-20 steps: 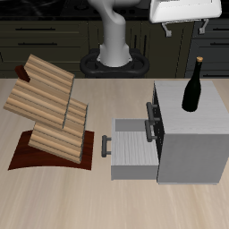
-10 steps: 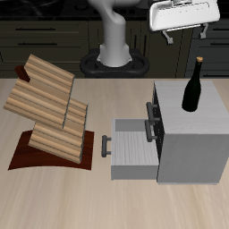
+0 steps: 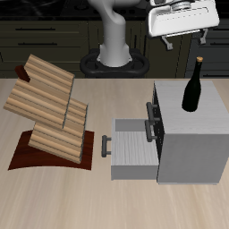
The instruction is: Place the wine bottle on the top layer of the wine rack
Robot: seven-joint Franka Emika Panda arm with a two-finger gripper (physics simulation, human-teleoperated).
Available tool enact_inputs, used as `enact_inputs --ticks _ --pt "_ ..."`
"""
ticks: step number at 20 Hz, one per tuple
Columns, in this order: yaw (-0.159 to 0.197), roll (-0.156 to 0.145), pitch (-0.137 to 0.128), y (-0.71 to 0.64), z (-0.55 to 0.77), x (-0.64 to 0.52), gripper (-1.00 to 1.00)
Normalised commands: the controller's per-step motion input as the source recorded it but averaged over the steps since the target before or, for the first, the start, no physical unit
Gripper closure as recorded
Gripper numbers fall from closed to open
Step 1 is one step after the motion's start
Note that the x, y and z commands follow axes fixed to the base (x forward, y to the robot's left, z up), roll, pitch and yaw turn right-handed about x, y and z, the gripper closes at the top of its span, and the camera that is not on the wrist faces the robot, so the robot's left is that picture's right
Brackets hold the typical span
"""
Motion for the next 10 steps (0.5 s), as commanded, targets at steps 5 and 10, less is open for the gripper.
enact_inputs --ticks 5,10 --pt "0.012 -0.016 -0.033 0.03 0.04 0.19 -1.0" --pt "0.02 0.0 -0.008 0.05 0.01 0.16 -1.0"
